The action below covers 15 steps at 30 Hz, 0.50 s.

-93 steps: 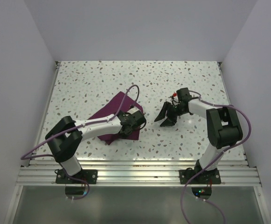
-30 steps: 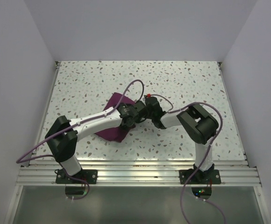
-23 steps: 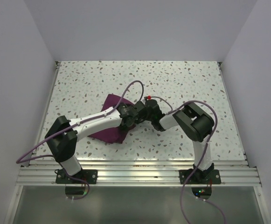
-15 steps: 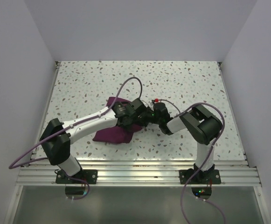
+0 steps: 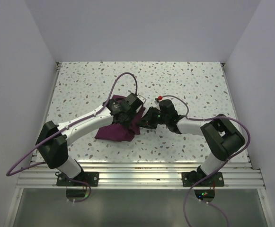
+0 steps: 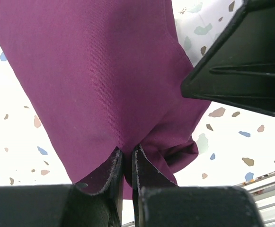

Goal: Prepare the surgical pack

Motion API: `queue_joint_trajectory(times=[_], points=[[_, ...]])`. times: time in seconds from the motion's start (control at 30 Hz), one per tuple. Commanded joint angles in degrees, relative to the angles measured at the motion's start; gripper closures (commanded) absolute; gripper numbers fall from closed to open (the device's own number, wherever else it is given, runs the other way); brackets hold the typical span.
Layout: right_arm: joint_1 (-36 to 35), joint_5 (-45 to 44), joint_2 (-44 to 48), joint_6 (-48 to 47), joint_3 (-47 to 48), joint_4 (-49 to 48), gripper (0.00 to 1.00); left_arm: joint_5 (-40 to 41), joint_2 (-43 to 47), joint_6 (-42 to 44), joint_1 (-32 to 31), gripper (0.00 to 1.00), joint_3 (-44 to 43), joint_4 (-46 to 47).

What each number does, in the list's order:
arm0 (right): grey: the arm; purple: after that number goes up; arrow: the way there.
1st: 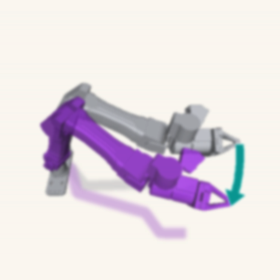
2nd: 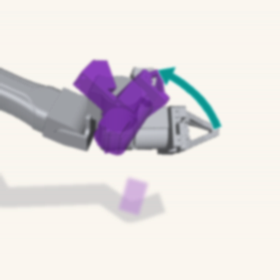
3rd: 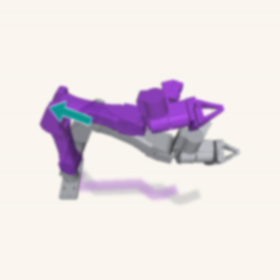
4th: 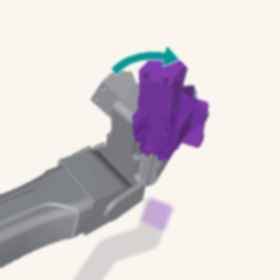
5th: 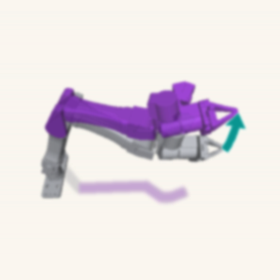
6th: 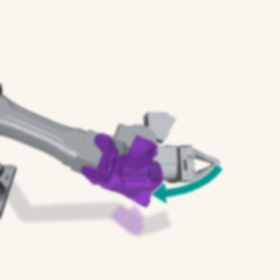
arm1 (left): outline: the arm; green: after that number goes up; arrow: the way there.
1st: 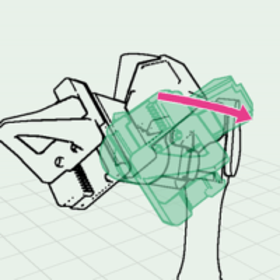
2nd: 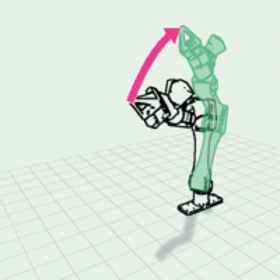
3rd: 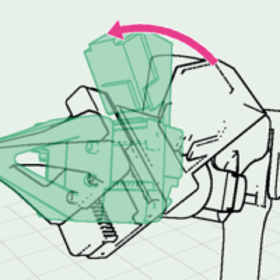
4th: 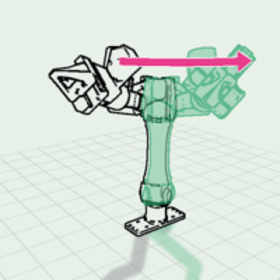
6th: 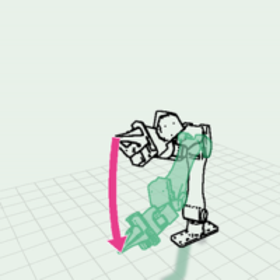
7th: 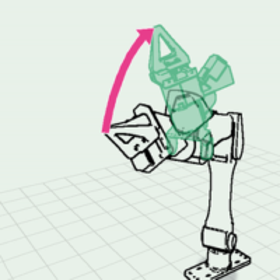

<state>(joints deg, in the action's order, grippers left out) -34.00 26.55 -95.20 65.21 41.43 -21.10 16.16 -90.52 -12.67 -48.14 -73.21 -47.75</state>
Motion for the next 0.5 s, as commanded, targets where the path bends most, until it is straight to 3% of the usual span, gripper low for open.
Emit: queue_joint_trajectory(times=[0.0, 0.2, 0.47], points=[[-0.3, 0.4, -0.7, -3.5, 3.2, 3.2, 0.81, -2.2, 1.6, 1.2, 0.1, 1.0, 0.0, 4.1], [-5.4, -1.0, -8.9, -0.8, 8.2, -1.9, 0.84, -4.4, 1.7, 1.4, 0.1, 1.0, -0.1, 4.2], [-9.3, -5.2, -20.0, 8.9, 10.3, -27.2, 0.92, -9.2, 3.2, 2.0, 0.1, 1.0, 0.2, 6.6]])
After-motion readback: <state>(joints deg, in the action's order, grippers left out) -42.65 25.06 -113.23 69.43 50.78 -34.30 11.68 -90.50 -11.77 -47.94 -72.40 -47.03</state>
